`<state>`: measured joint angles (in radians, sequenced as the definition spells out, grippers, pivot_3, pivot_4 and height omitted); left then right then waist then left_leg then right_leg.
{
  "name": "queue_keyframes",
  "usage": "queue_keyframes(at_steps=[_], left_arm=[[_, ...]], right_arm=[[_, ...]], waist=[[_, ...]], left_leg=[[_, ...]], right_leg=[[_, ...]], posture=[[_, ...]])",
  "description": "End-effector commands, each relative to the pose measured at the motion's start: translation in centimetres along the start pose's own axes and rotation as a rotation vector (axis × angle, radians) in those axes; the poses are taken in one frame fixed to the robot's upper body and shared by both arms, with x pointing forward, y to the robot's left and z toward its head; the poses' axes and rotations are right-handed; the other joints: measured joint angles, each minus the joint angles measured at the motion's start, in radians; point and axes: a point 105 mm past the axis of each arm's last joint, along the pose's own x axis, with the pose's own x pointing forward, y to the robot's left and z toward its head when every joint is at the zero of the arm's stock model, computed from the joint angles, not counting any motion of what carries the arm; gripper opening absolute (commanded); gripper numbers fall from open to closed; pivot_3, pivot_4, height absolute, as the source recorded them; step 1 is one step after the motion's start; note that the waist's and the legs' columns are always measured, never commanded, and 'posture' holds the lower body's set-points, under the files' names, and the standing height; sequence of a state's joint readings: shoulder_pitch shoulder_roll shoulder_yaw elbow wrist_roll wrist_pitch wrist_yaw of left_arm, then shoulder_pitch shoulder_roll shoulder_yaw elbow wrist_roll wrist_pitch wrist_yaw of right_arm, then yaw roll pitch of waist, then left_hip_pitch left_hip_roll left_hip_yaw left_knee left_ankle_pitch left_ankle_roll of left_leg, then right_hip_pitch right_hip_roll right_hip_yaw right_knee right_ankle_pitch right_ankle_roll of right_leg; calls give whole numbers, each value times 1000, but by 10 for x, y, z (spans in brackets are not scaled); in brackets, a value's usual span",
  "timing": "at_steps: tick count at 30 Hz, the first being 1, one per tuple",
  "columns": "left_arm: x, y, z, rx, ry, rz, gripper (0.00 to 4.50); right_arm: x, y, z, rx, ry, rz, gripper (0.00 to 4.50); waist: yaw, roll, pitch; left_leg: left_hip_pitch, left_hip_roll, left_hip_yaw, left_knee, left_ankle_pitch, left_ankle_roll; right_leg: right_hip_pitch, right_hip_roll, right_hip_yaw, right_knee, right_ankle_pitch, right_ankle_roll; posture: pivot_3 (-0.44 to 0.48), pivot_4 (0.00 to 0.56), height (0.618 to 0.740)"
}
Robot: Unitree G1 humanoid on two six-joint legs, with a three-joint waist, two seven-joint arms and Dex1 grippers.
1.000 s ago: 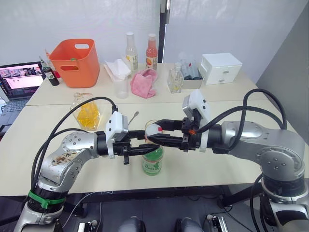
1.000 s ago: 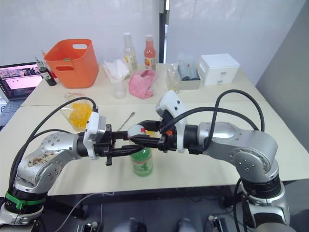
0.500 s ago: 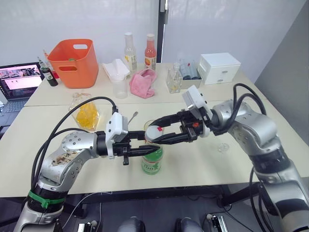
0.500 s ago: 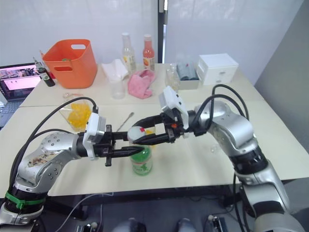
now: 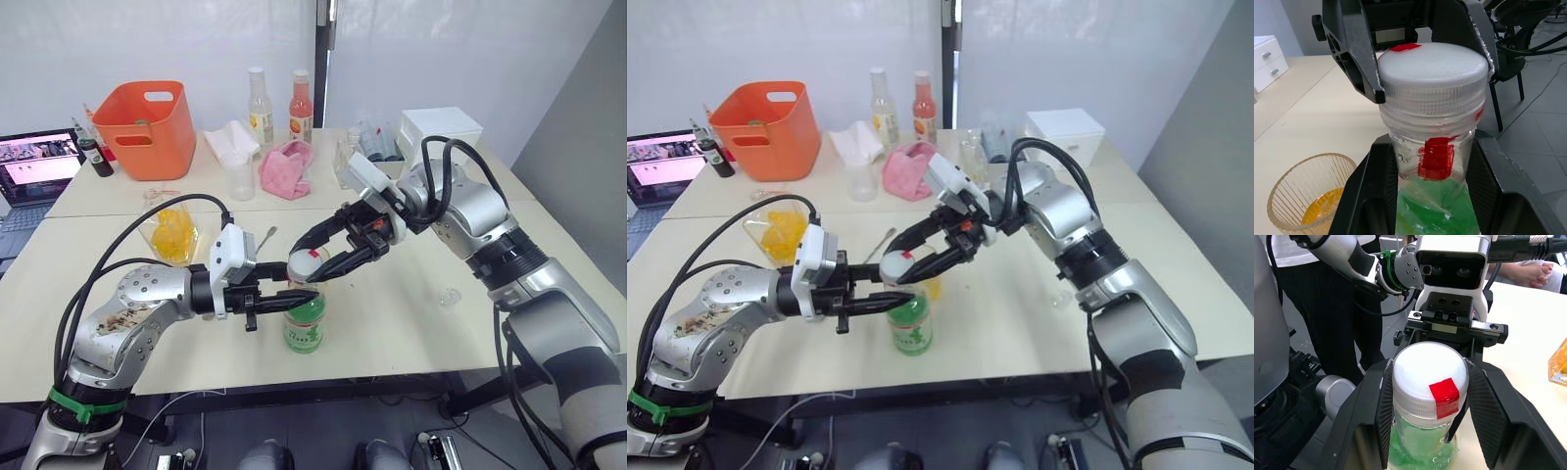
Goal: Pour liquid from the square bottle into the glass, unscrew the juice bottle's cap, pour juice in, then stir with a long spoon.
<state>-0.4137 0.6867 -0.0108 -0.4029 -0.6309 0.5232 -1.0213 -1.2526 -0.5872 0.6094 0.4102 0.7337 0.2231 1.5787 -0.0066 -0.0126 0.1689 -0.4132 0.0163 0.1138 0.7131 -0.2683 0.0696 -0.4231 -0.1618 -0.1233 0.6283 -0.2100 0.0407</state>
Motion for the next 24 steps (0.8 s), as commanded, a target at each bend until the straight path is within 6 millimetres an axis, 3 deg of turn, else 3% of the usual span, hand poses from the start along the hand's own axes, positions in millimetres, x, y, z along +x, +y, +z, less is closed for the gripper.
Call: queue_keyframes(at_steps=[1, 5, 11, 17, 24], left_arm=[[0, -4, 0, 30, 9, -7, 1454], [0, -4, -2, 34, 9, -7, 1454], [0, -5, -3, 38, -2, 0, 1454], [0, -5, -1, 41, -12, 7, 1454], [4, -4, 2, 40, -22, 7, 1454]], right_arm=[[-2, 5, 8, -11, 7, 41, 3332], [-18, 11, 33, -2, -97, 6, 4461], [-32, 32, 51, 14, -197, -150, 4461], [-20, 51, 37, 89, -118, -463, 4461], [-3, 52, 27, 202, -160, -706, 4461]], waist=[[0, 0, 0], [4, 0, 0], [13, 0, 0], [19, 0, 0], [19, 0, 0]], left_leg=[[0, 0, 0, 0, 0, 0], [-2, 0, 0, 0, 0, 0], [-3, 0, 0, -1, -1, 1], [-3, 0, 0, -1, -1, 1], [-2, -1, 0, -1, -1, 0]], right_leg=[[0, 0, 0, 0, 0, 0], [-1, 0, -1, 0, 0, 0], [0, -1, -1, -1, 0, 0], [-1, -2, -1, -2, 0, 0], [-1, -2, 0, -2, 0, 0]], posture=[[0, 150, 713], [0, 150, 713], [0, 150, 713], [0, 150, 713], [0, 150, 713]])
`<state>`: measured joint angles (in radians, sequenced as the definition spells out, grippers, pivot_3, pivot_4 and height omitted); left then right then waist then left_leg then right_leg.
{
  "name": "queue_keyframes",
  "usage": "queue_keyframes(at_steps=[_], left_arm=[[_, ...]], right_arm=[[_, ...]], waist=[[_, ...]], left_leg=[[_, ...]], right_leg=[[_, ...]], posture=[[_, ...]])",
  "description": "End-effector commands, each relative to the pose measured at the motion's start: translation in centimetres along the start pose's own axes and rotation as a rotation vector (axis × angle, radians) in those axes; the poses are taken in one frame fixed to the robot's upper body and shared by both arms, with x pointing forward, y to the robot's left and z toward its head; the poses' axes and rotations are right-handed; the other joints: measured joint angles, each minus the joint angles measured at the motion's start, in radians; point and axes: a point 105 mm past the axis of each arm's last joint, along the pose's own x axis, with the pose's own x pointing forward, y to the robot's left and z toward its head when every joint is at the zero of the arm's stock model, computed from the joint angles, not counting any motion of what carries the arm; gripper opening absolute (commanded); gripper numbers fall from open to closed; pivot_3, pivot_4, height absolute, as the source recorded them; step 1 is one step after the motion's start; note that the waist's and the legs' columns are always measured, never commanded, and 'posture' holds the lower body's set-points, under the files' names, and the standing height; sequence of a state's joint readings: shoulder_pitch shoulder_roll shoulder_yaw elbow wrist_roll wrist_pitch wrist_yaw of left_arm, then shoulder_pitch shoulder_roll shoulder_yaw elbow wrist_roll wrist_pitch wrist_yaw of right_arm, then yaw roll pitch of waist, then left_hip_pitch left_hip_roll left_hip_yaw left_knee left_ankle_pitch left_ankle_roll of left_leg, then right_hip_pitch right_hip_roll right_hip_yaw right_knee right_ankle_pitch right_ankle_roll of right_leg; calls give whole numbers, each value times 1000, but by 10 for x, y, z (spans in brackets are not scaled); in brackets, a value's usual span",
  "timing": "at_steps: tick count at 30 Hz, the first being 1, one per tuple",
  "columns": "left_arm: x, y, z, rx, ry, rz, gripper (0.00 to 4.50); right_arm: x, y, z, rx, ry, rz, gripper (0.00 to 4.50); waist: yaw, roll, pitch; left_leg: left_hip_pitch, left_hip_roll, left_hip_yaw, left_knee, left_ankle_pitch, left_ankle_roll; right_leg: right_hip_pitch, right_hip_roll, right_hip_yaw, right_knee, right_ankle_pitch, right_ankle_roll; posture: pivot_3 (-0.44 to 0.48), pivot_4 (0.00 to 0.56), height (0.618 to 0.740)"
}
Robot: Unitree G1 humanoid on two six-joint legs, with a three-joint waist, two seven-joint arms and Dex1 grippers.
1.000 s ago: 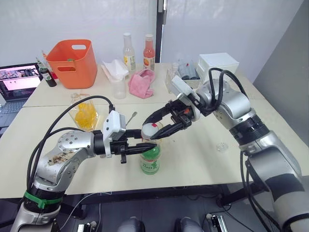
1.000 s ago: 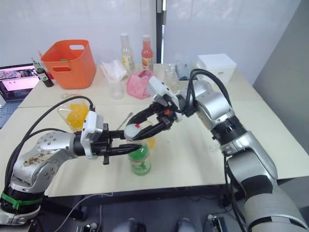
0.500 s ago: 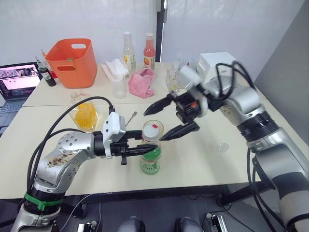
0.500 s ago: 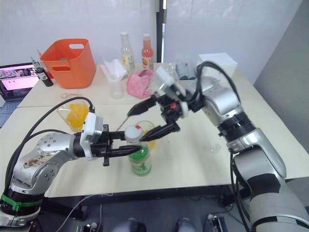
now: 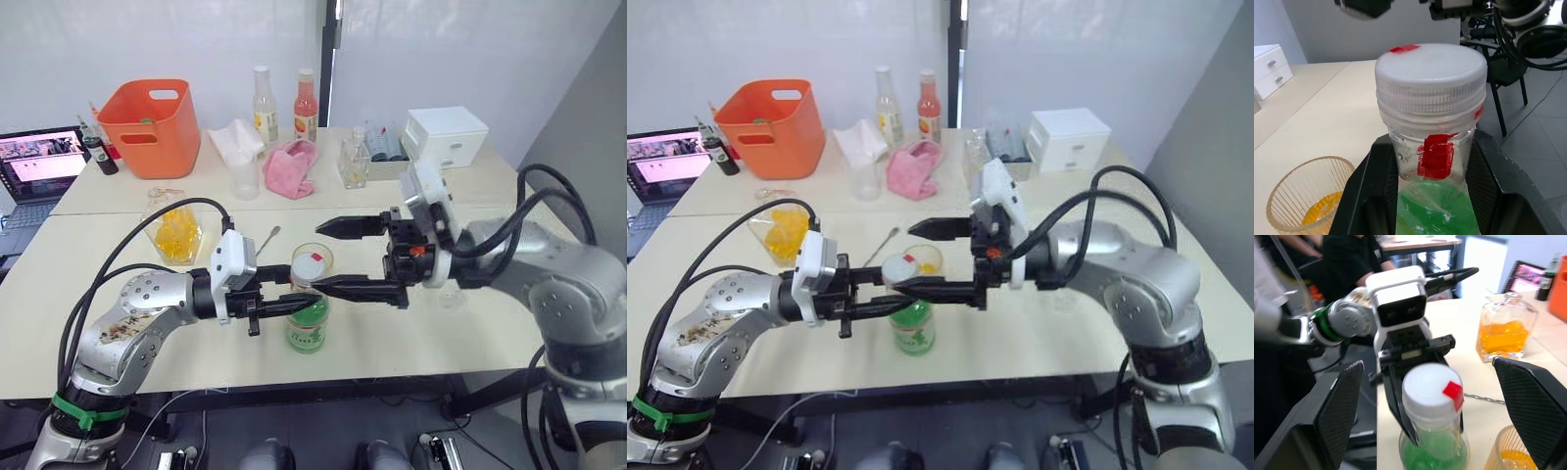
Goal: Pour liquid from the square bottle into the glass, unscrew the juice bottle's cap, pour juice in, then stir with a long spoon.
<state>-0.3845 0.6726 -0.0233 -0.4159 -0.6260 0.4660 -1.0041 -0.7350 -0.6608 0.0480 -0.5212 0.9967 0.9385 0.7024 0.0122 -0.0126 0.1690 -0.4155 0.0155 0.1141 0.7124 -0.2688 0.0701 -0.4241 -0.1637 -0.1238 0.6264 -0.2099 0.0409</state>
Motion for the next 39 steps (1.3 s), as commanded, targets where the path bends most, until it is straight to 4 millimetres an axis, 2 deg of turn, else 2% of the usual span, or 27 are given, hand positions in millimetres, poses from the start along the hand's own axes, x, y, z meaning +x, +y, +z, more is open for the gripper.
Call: queue_keyframes(at_steps=[1, 6, 14, 17, 23, 28, 31, 33, 35, 39], left_arm=[[2, 1, 3, 15, 8, 0, 1454], [4, 1, 3, 10, 7, -9, 1454], [5, 1, 2, 6, 6, -14, 1454], [5, 1, 1, 3, 7, -14, 1454], [4, 0, 0, 1, 10, -15, 1454], [3, 0, -1, 2, 13, -10, 1454], [2, 0, -2, 1, 17, -10, 1454], [2, 0, -2, -1, 19, -12, 1454], [2, 0, -2, -1, 20, -15, 1454], [0, -2, -3, 0, 32, -26, 1454]], right_arm=[[0, 2, 8, -14, -24, -85, 4461], [6, 3, 0, -4, 14, -122, 4461], [9, 4, 2, 6, 4, -130, 4461], [10, 4, 2, 10, 2, -129, 3627], [11, 4, 1, 11, -1, -130, 1645], [11, 3, 1, 8, 2, -107, 1625], [13, 8, 5, -34, -22, 52, 1625], [9, 14, 1, -62, -14, 212, 1625], [7, 12, -2, -77, -7, 281, 1625], [14, -13, -12, -126, 76, 550, 1625]], waist=[[1, 0, 0], [1, 0, 0], [1, 0, 0], [1, 0, 0], [1, 0, 0], [1, 0, 0], [0, 0, 0], [1, 0, 0], [0, 0, 0], [-11, 0, 0]], left_leg=[[0, 0, 0, 0, 0, 0], [0, 0, 0, 0, 0, 1], [0, 0, 0, 0, 0, 1], [0, 0, 0, 0, 0, 1], [0, 0, 0, 0, 0, 1], [0, 0, 0, 0, 0, 1], [0, 0, 0, 0, 0, 1], [0, 0, 0, 0, -1, 2], [0, 0, 0, 0, -1, 2], [1, 0, 1, 1, -1, 3]], right_leg=[[0, 0, 0, 0, 0, 0], [0, 1, 0, 0, 0, 0], [1, 1, 0, 0, 0, 0], [1, 1, 0, 0, 0, 0], [1, 1, 0, 0, 0, 0], [1, 1, 0, 0, 0, 0], [1, 2, 0, 0, 0, 0], [1, 2, 0, -1, 0, 0], [1, 2, 0, -1, 0, 0], [1, 3, 1, -1, 0, 0]], posture=[[0, 150, 713], [0, 150, 713], [0, 150, 713], [0, 150, 713], [0, 150, 713], [0, 150, 713], [0, 150, 713], [0, 150, 713], [0, 150, 713], [0, 150, 713]])
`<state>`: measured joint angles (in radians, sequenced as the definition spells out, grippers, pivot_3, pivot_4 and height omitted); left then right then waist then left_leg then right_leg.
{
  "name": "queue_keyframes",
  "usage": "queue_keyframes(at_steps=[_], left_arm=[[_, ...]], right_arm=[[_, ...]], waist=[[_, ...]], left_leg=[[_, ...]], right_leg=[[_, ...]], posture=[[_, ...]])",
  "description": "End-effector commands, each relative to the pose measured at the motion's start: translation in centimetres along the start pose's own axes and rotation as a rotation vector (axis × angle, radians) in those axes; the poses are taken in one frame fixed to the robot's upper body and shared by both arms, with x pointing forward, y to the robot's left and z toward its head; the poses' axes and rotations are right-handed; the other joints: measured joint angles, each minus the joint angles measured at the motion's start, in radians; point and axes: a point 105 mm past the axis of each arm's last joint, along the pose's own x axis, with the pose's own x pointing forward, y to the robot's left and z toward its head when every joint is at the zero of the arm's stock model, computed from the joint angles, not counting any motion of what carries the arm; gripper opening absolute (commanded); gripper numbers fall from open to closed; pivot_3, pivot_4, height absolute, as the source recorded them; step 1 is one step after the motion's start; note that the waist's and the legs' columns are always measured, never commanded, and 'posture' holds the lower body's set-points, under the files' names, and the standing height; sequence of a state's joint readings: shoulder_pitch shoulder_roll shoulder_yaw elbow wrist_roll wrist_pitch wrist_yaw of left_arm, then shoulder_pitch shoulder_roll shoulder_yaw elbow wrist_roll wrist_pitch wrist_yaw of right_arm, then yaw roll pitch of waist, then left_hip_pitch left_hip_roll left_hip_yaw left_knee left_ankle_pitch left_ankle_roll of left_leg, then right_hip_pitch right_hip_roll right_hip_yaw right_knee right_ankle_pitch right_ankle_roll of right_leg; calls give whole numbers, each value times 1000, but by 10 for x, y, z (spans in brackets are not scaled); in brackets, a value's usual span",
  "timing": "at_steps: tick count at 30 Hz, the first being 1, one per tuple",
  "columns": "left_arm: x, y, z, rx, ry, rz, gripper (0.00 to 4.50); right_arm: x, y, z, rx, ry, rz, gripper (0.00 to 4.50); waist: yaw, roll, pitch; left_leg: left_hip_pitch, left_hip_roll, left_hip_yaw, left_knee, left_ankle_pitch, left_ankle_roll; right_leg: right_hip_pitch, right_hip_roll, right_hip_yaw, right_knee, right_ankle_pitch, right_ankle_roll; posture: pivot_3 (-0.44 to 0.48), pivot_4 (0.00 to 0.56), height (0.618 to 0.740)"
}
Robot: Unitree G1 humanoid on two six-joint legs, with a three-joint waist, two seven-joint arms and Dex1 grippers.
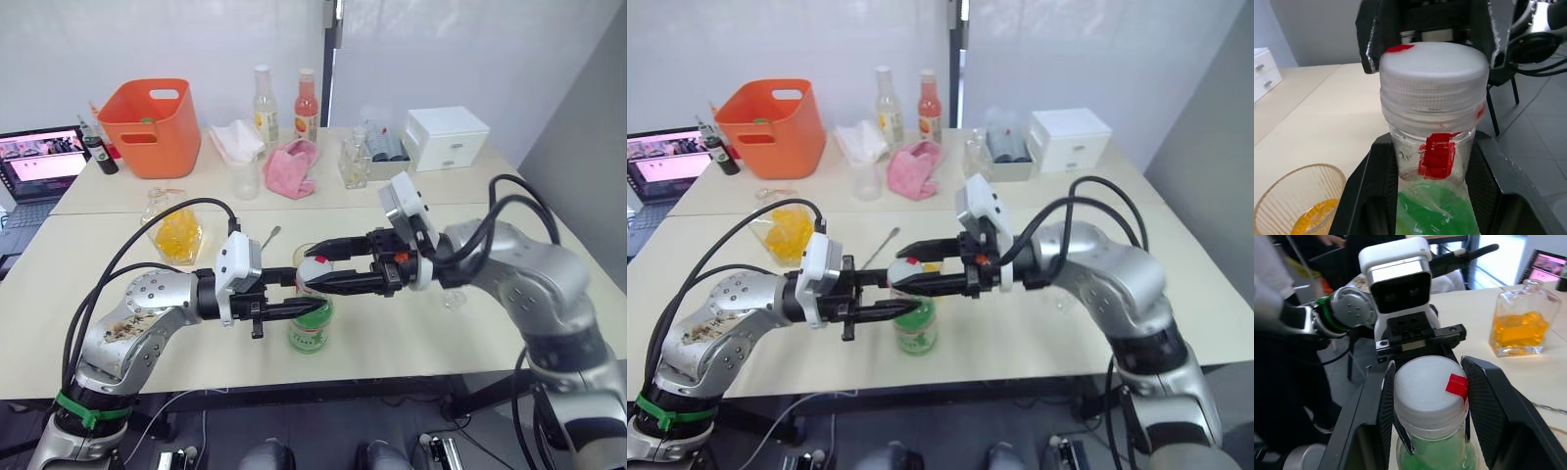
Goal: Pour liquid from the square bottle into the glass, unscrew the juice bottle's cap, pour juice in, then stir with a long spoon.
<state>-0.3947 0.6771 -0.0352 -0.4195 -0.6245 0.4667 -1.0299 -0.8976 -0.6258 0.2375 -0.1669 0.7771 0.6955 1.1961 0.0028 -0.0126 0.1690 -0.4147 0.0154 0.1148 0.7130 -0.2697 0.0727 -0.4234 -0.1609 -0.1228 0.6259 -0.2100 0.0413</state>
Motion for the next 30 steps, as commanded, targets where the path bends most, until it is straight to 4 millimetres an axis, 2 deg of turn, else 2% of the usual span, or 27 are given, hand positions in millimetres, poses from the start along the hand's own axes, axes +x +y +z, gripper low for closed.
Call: queue_keyframes(at_steps=[1, 4, 8, 16, 18, 23, 24, 27, 30], left_arm=[[-2, 1, -5, -9, 27, 12, 1454], [-4, 0, -6, -9, 29, 14, 1454], [-7, -2, -9, -10, 32, 19, 1454], [-8, -3, -10, -9, 30, 29, 1454], [-8, -3, -10, -8, 30, 31, 1454], [-8, -3, -8, -4, 29, 31, 1454], [-8, -3, -7, -3, 29, 31, 1454], [-6, -2, -5, -1, 24, 31, 1454], [-4, -1, -3, 1, 19, 30, 1454]], right_arm=[[2, 0, -7, -76, 75, 272, 1625], [10, -15, -14, -80, 156, 351, 1625], [20, -24, -11, -65, 174, 393, 1625], [22, -28, -12, -76, 197, 417, 1625], [18, -27, -1, -72, 151, 410, 2668], [-1, -19, 36, -91, 7, 387, 4350], [-5, -16, 41, -93, -17, 388, 4482], [-17, 3, 53, -129, -75, 349, 4482], [-12, 14, 45, -133, -46, 157, 4482]], waist=[[-5, 0, 0], [-5, 0, 0], [-11, -1, -1], [-16, 0, -1], [-16, 0, -1], [-9, 0, -1], [-8, 0, -1], [-6, 0, -1], [4, 0, -1]], left_leg=[[0, 0, 0, 0, 0, 0], [0, 1, -1, -1, 0, 0], [1, 1, -1, -1, 0, 0], [5, 1, 0, -1, 1, -3], [5, 1, 0, -1, 1, -3], [-1, 0, -1, -1, 1, -3], [-1, 0, -1, -1, 1, -3], [-1, 1, -1, -1, 1, -2], [-2, 1, -2, -2, 0, -2]], right_leg=[[0, 0, 0, 0, 0, 0], [0, 0, -1, 1, 0, 0], [2, 0, -1, 2, 0, 0], [2, -1, 0, 1, 0, -1], [2, -1, 0, 2, -1, -1], [-2, -3, -1, 2, 0, -1], [-2, -3, -1, 2, 0, -1], [0, -2, -2, 2, 0, -1], [1, -2, -4, 1, 0, -1]], posture=[[0, 150, 713], [0, 150, 713], [0, 150, 713], [0, 150, 713], [0, 150, 713], [0, 150, 713], [0, 150, 713], [0, 150, 713], [0, 150, 713]])
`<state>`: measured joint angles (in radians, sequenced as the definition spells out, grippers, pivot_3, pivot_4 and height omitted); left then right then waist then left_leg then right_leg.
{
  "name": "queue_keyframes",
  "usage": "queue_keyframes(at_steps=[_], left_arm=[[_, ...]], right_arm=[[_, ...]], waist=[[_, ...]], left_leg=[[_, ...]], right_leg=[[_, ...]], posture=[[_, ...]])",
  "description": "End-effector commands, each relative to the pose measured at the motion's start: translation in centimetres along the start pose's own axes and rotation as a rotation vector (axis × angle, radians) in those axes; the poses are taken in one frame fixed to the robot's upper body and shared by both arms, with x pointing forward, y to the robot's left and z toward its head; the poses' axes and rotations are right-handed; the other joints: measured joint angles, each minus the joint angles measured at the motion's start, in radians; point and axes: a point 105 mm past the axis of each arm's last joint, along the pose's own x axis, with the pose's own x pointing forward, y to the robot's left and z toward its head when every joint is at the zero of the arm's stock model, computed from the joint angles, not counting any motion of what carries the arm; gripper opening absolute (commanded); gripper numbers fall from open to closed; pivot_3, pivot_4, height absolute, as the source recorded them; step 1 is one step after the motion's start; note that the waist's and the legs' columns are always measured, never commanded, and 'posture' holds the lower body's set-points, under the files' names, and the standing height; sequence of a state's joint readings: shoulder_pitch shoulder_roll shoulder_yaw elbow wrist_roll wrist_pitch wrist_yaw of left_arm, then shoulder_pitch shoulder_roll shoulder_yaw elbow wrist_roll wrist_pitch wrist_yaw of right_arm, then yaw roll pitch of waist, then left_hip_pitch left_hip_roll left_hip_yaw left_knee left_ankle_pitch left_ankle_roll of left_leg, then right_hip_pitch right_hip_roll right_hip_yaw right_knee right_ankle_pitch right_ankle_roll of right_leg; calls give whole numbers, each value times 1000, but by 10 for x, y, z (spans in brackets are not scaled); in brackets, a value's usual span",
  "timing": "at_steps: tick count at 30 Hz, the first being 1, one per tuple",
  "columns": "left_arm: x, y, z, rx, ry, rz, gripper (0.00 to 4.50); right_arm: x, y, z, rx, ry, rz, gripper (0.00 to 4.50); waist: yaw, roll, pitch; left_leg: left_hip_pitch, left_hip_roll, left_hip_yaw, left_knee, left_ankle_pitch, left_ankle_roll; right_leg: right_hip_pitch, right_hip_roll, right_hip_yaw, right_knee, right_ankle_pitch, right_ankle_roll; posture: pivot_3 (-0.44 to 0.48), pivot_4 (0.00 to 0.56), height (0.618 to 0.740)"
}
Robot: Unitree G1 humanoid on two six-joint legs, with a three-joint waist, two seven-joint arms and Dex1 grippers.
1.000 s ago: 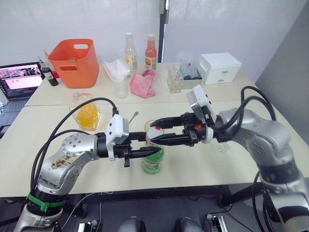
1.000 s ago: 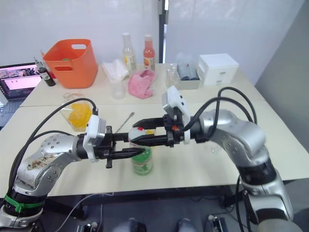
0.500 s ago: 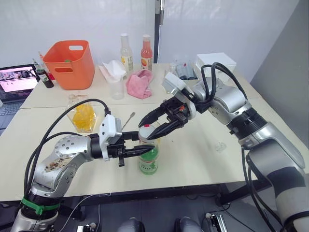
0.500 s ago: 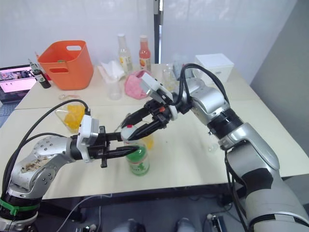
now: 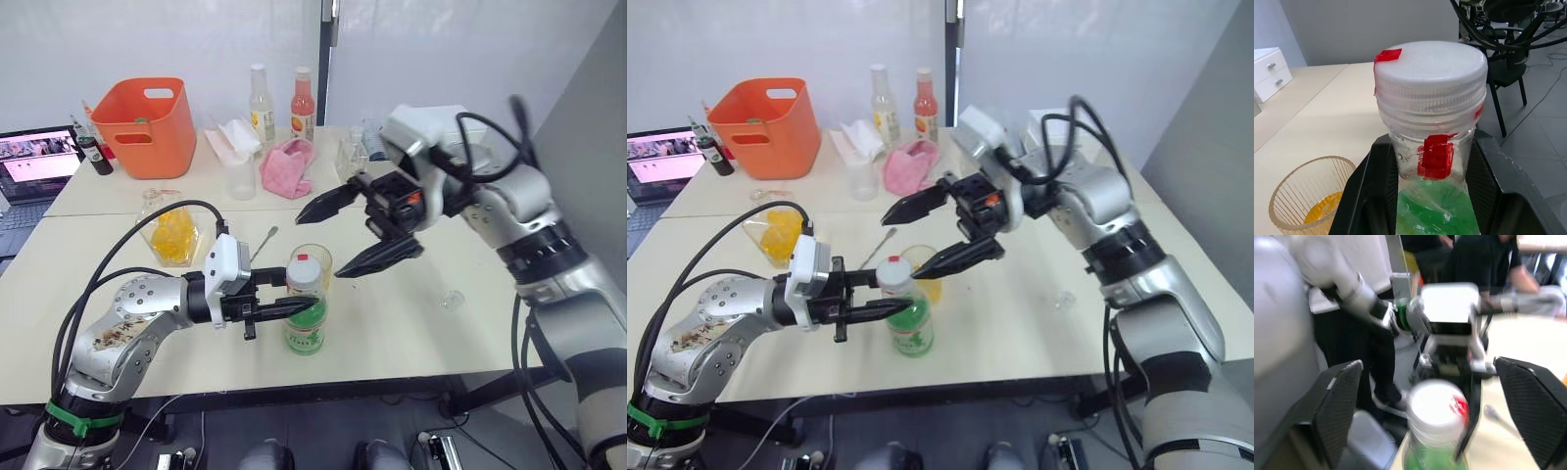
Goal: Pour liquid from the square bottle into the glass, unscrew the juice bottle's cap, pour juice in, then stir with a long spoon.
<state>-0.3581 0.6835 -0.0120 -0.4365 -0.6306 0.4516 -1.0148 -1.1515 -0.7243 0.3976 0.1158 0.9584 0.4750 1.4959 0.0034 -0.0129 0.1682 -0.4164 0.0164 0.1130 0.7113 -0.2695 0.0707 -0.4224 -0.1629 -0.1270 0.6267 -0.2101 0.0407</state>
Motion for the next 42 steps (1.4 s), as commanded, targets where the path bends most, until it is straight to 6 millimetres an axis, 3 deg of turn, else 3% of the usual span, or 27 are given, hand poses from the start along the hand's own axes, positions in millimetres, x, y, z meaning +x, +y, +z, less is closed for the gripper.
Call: queue_keyframes(at_steps=[1, 7, 11, 34, 42], left_arm=[[1, 0, -1, -1, 25, 1, 1454], [1, 1, 0, -4, 22, -3, 1454], [1, 1, 0, -7, 22, -7, 1454], [2, 3, -1, -9, 25, -16, 1454], [1, 3, -1, -8, 26, -14, 1454]], right_arm=[[12, 12, 2, -22, 28, -178, 4482], [22, 14, -15, 42, 47, -564, 4482], [17, 10, -18, 86, 41, -725, 4482], [26, 17, -28, 132, 87, -723, 4482], [28, 15, -29, 131, 91, -721, 1967]], waist=[[5, 0, 0], [8, 0, 0], [8, 0, 0], [8, 0, 0], [7, 0, 0]], left_leg=[[0, 0, 1, 0, 0, 0], [1, 0, 2, 0, 0, -1], [1, 0, 2, 1, 0, -1], [1, 0, 2, 0, 0, 0], [1, 0, 2, 0, 0, 0]], right_leg=[[-1, 0, 1, 0, 0, 0], [-3, -1, 3, 0, 0, 0], [-3, -1, 3, 0, 0, 0], [-2, 1, 3, -1, 0, 0], [-2, 1, 3, -1, 0, 0]], posture=[[0, 150, 713], [0, 150, 713], [0, 150, 713], [0, 150, 713], [0, 150, 713]])
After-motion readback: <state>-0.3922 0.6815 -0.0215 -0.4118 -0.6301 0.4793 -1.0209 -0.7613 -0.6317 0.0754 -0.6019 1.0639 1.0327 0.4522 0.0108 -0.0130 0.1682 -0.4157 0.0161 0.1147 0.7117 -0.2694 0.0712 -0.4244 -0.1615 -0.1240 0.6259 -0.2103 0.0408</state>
